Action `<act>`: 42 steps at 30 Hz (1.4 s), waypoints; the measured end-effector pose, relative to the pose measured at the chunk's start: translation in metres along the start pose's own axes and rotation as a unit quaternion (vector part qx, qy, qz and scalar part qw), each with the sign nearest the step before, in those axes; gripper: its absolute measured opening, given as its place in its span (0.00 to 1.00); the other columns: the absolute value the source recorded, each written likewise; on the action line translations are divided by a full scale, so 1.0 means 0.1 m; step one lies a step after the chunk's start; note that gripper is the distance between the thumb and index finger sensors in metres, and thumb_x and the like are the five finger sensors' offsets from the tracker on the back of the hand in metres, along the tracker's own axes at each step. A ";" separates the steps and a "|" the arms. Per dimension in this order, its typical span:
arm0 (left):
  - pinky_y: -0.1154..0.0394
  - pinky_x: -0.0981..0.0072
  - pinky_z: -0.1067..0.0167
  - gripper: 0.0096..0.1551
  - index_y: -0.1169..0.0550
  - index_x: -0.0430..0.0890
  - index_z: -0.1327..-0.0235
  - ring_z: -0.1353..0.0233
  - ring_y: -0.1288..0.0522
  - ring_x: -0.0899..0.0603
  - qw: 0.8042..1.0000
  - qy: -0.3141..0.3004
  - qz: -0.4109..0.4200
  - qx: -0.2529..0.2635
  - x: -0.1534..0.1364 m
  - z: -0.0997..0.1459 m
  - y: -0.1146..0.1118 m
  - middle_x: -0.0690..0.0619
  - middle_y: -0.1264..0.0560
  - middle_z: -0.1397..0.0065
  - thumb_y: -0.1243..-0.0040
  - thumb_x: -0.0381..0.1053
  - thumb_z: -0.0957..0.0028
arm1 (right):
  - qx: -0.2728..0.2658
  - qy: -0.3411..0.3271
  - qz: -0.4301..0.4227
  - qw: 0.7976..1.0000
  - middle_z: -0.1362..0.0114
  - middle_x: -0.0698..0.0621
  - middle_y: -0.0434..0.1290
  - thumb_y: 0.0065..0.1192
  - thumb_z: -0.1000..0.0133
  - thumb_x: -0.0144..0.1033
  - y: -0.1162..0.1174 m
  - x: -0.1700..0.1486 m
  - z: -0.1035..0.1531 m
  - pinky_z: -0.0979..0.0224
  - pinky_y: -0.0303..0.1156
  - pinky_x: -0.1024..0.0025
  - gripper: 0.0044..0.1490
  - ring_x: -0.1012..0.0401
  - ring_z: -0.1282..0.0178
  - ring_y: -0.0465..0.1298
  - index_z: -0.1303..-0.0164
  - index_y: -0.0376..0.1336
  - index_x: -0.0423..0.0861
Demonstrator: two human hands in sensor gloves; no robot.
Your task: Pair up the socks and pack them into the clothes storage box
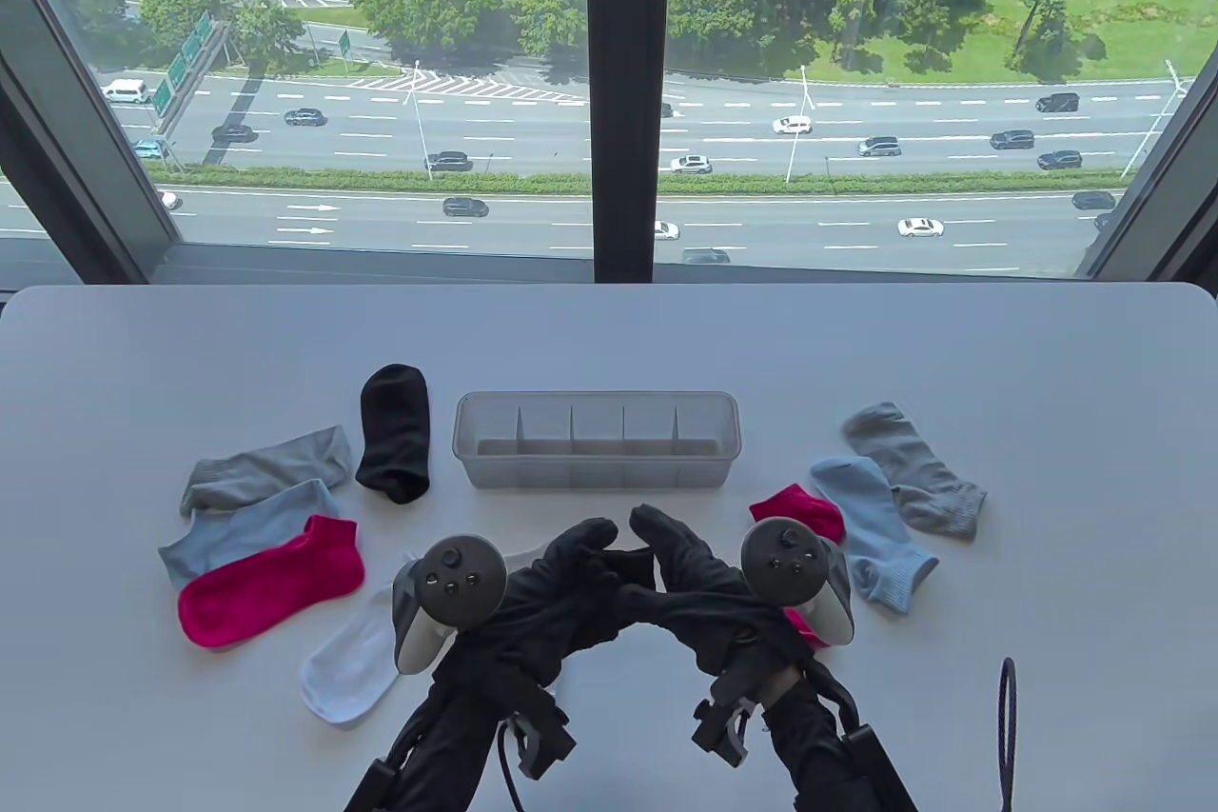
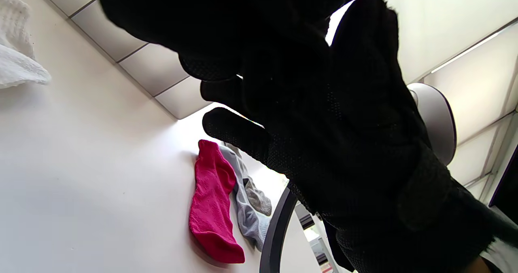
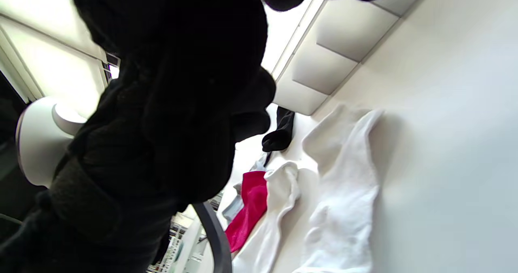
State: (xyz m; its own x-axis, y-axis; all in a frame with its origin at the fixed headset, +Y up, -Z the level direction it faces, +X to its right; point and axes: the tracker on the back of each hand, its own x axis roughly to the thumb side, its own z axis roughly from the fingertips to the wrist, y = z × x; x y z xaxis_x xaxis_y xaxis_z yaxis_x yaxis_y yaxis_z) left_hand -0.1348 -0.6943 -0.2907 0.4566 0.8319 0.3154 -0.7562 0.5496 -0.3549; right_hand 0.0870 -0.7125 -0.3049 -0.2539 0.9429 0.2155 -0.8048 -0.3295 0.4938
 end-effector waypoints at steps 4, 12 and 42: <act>0.22 0.41 0.39 0.33 0.35 0.39 0.25 0.43 0.14 0.39 0.997 0.037 -0.059 0.033 0.00 0.04 0.01 0.48 0.15 0.44 0.41 0.47 0.40 | -0.083 0.028 0.024 0.996 0.31 0.36 0.76 0.63 0.40 0.37 0.03 0.04 0.00 0.31 0.72 0.43 0.28 0.41 0.33 0.76 0.31 0.62 0.42; 0.30 0.32 0.34 0.24 0.29 0.44 0.29 0.35 0.21 0.32 0.983 0.151 -0.103 0.024 -0.16 0.05 0.11 0.39 0.21 0.34 0.45 0.46 0.38 | -0.242 0.003 0.104 0.965 0.36 0.45 0.75 0.61 0.38 0.33 -0.27 0.12 0.20 0.31 0.74 0.52 0.31 0.54 0.40 0.78 0.26 0.55 0.43; 0.62 0.23 0.25 0.46 0.59 0.50 0.17 0.13 0.67 0.31 0.951 0.177 -0.246 -0.060 -0.10 -0.01 -0.12 0.44 0.64 0.11 0.51 0.59 0.38 | -0.099 0.127 0.309 0.937 0.12 0.26 0.42 0.54 0.35 0.44 -0.16 -0.19 0.10 0.25 0.47 0.25 0.45 0.29 0.18 0.40 0.14 0.41 0.41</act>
State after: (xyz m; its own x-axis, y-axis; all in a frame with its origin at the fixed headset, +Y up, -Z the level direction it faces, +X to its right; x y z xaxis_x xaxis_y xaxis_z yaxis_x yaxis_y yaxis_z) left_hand -0.1300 -0.7096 -0.2902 0.8869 0.4334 0.1599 -0.3611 0.8663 -0.3451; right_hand 0.1102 -0.7256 -0.3086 -0.8042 0.5635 0.1890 -0.5388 -0.8254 0.1685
